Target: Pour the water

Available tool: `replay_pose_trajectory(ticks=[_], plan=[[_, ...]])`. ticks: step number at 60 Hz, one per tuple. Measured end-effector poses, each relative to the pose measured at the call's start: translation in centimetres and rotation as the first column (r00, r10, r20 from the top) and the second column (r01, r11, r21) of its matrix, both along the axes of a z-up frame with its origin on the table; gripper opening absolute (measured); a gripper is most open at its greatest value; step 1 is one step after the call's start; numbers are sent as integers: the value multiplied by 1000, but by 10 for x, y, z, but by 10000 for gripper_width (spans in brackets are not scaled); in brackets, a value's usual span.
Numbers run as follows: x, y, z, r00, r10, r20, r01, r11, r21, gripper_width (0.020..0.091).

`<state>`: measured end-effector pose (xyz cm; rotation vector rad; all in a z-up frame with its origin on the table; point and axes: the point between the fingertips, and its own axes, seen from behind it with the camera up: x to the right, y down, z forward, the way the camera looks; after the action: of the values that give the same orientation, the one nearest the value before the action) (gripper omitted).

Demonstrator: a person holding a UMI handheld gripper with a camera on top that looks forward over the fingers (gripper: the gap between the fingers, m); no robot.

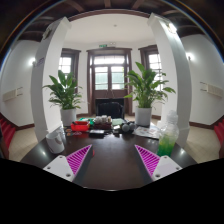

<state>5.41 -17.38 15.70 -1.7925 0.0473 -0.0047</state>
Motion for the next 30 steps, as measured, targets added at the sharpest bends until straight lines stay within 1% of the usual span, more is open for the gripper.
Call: replay_pose_trajectory(ticks=[6,7,14,20,24,30], plan=[[22,-3,-6,999,-38,13,38,999,2,852],[38,-13,-16,999,-42,14,42,999,5,849],[92,-31,-32,996,-91,-15,91,996,19,854],[140,-30,-32,990,-144,-6,144,988,53,854],[164,-18,-30,986,-162,41,158,985,74,853],[178,15,-39,987,-139,80,134,989,67,850]])
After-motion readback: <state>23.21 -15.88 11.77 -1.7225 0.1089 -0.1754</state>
